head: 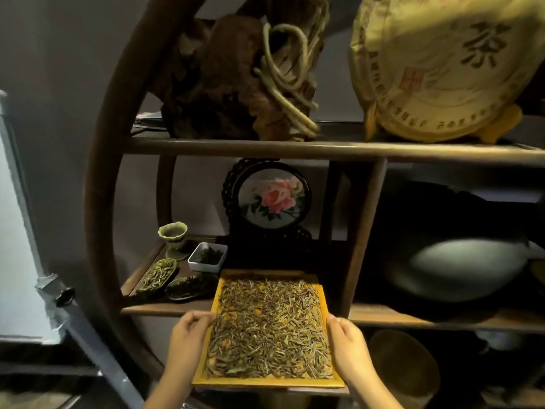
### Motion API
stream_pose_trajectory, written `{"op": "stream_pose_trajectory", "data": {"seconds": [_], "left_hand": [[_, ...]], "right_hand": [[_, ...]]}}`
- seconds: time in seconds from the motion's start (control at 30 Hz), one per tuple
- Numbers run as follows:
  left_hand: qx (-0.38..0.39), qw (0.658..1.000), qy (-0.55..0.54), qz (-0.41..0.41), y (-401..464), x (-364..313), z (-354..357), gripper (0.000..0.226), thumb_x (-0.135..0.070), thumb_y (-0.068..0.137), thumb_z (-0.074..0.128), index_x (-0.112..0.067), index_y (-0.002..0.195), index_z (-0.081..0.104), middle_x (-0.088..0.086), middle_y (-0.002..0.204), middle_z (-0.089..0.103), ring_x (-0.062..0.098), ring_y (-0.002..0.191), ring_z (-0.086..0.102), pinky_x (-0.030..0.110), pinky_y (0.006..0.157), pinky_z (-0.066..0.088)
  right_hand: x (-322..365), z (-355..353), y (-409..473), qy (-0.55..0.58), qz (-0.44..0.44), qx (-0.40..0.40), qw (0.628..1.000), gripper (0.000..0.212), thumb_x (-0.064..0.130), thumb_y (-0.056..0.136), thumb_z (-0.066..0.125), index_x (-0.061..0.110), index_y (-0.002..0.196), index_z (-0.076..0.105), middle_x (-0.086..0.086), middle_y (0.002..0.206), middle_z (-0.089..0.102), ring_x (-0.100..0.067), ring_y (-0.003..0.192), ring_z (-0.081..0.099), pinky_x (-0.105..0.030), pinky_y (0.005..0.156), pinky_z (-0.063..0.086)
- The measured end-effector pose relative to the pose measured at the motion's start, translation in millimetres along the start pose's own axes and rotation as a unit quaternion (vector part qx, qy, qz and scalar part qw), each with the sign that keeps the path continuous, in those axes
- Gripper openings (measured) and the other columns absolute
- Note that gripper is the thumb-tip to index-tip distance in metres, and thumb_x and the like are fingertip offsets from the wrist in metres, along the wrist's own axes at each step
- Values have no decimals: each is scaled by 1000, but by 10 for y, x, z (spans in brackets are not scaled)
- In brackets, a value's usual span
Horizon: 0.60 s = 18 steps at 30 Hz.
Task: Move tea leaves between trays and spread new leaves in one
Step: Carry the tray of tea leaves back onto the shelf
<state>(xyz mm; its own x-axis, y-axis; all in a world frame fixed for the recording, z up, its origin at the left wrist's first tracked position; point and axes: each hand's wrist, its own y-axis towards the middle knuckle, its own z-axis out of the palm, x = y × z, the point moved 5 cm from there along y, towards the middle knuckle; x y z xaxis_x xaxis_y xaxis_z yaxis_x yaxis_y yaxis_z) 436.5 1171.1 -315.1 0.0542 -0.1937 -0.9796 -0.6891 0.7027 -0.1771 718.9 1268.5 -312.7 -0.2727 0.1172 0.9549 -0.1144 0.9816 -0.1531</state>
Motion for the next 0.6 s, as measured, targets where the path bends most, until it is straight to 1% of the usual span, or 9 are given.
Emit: {"op": "stream_pose_trajectory", "data": {"seconds": [0.07,0.2,0.27,0.33,0.4,0.47,0.53,0.6], "left_hand": [[10,1000,-1,-4,147,26,33,13,-7,91,62,-2,81,69,4,77,69,12,74,61,24,60,38],[24,999,-4,-23,334,113,81,12,-8,90,63,-2,82,69,6,78,70,14,75,62,24,60,39],[21,999,5,-30,403,166,93,11,-9,89,66,-4,79,70,6,78,71,16,77,62,24,61,38],[18,999,12,-42,457,219,108,11,-9,87,68,-5,78,71,7,78,71,17,78,62,24,63,39],[16,998,16,-52,495,259,131,11,-10,86,69,-4,76,70,11,79,71,21,79,63,26,64,40],[6,998,18,-64,505,306,149,14,-11,85,71,-4,73,68,17,78,70,25,76,61,29,64,40],[-1,997,15,-77,504,350,167,17,-12,84,73,-3,71,66,28,80,68,29,74,61,34,69,41],[-4,996,6,-93,502,392,192,18,-13,84,73,-1,73,66,31,79,67,31,75,62,37,74,44]], "right_hand": [[-18,56,79,2,7,-13,1000,38,31,100,41,12,84,70,-6,84,72,-19,84,68,-37,78,52],[-86,160,180,-6,16,-13,1000,37,28,101,39,11,91,70,-6,89,74,-19,89,68,-39,84,52],[-123,192,231,-11,23,-16,1000,38,27,101,40,6,91,70,-12,88,73,-24,89,68,-44,87,51],[-143,209,273,-14,24,-24,999,38,26,101,41,6,89,71,-13,88,72,-24,90,67,-44,89,50],[-162,218,307,-15,26,-32,999,37,24,100,42,8,86,72,-10,86,73,-23,89,66,-41,88,49],[-203,209,329,-6,40,-44,998,37,24,99,44,6,82,72,-11,82,73,-26,87,67,-40,85,49],[-255,204,344,0,55,-53,997,37,26,98,47,6,78,71,-11,78,73,-27,85,67,-40,83,50],[-290,203,361,7,67,-58,996,37,27,97,49,7,76,72,-10,75,73,-27,84,67,-41,82,50]]}}
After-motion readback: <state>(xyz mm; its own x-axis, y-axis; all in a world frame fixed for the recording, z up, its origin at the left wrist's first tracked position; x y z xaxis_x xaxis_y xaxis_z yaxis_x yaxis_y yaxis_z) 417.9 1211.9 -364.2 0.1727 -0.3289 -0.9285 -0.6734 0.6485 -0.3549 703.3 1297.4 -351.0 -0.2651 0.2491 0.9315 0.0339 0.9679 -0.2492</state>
